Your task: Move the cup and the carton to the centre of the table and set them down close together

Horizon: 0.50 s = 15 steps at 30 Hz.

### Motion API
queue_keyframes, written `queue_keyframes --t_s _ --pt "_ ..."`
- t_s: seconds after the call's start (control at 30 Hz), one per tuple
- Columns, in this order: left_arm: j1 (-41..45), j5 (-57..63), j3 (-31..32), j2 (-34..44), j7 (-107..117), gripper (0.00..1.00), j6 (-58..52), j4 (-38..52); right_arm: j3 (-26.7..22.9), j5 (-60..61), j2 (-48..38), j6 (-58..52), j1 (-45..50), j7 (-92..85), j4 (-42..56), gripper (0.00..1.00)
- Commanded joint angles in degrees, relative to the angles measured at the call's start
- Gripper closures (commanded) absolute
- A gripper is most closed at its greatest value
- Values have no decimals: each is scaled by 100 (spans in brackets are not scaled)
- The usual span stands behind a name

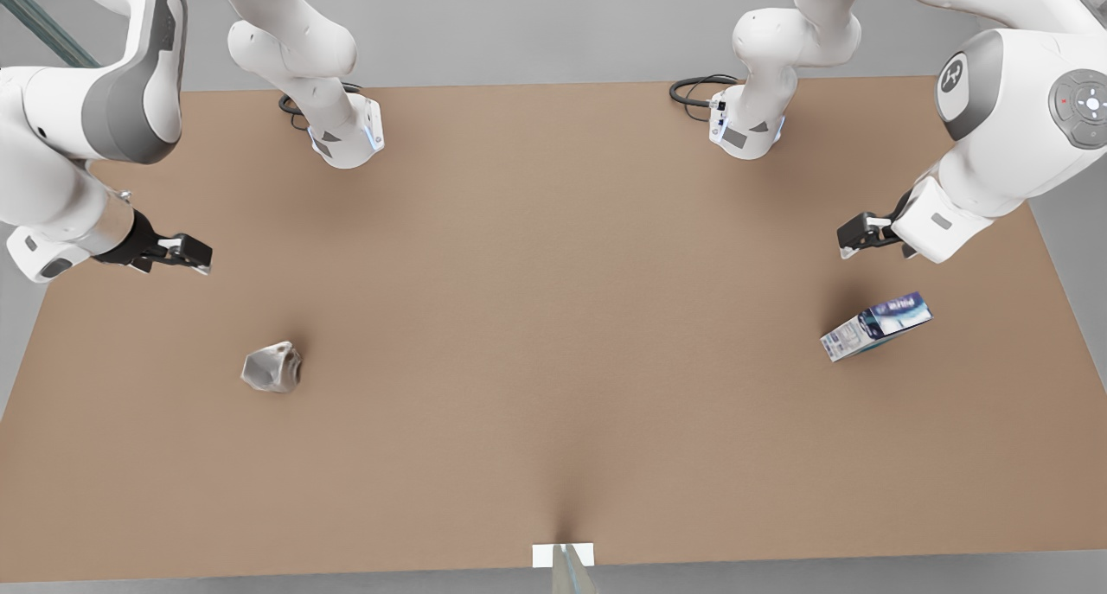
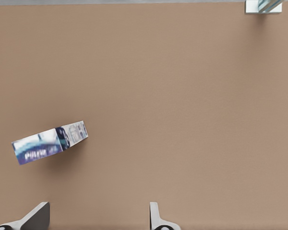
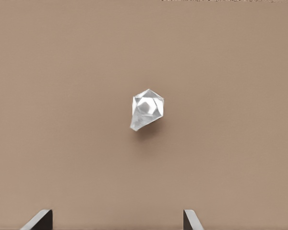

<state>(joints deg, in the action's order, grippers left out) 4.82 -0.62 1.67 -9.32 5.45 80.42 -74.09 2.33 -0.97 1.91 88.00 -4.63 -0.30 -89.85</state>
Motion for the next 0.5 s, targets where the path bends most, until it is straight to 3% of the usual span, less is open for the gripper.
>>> queue_keyframes --t_s 0.0,0.13,0.2,0.3,0.47 --pt "1 1 0 0 0 0 0 0 -5 0 -24 -2 6 12 -24 0" --pt "1 1 0 -70 0 0 0 0 -22 -53 55 50 14 -23 -428 0" --pt "-7 1 0 -105 -9 0 0 0 -22 -53 528 199 23 -39 -446 0" --pt "-7 1 0 -123 -9 0 0 0 -119 -70 933 1737 6 56 -1245 0" --pt "-7 1 0 -149 -18 0 0 0 -295 -61 1355 2221 14 294 -1272 0"
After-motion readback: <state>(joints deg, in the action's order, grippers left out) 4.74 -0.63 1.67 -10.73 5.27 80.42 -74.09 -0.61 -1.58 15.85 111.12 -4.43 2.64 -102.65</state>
